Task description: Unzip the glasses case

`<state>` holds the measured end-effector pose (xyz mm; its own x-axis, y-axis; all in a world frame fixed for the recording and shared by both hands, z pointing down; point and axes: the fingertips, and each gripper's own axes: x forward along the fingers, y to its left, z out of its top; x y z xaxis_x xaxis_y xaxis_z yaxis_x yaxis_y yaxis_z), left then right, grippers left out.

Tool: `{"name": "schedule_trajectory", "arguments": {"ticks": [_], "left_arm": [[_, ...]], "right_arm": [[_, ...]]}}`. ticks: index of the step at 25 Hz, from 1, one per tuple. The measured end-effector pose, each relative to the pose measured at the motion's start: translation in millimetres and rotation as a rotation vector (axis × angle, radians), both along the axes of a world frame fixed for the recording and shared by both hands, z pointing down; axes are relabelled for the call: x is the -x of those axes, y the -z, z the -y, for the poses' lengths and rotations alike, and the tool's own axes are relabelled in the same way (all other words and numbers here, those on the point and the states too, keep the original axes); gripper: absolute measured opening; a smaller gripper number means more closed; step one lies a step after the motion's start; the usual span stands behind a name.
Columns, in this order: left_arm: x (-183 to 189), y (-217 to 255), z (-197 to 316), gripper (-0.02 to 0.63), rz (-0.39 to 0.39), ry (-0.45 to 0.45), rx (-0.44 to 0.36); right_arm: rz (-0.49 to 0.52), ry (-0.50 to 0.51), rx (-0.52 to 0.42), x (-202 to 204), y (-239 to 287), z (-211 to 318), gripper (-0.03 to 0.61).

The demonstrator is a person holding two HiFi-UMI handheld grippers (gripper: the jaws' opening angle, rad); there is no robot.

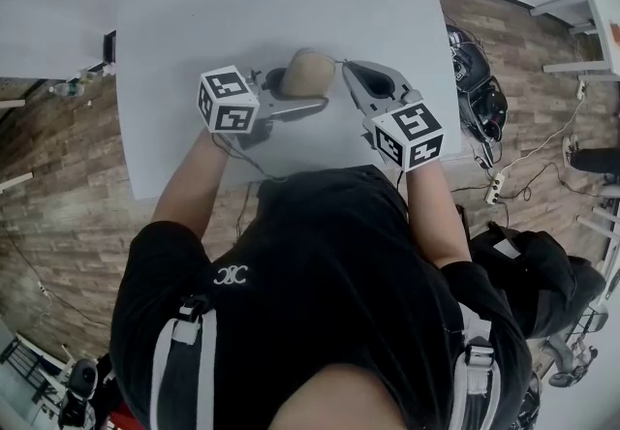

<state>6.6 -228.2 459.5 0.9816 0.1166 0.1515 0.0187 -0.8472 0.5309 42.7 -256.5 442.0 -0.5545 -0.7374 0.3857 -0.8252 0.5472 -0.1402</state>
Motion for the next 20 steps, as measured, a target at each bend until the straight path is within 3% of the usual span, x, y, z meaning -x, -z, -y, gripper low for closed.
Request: {"name": "schedule_trajectory", "arguments": {"ticks": [4, 11, 16, 20], "left_arm": [[3.0, 12.0, 3.9, 0.285, -0.124, 0.033, 0.165], [7.8, 20.0, 11.5, 0.286, -0.261, 0.081, 0.362], [6.5, 18.3, 15.2, 0.287, -0.284, 0.108, 0.404], [5.4, 15.6, 19.3, 0.287, -0.284, 0.128, 0.419]], "right_arm": [[0.025, 0.013, -0.001, 4.3, 0.2, -1.0, 0.021], [0.028, 0.043, -0.001, 11.9, 4.7, -2.0, 0.02], [0.002, 0.055, 0.003, 14.7, 1.2, -6.1, 0.02], [-0.087, 0.098, -0.028, 22.5, -2.0, -13.5, 0.02]]}}
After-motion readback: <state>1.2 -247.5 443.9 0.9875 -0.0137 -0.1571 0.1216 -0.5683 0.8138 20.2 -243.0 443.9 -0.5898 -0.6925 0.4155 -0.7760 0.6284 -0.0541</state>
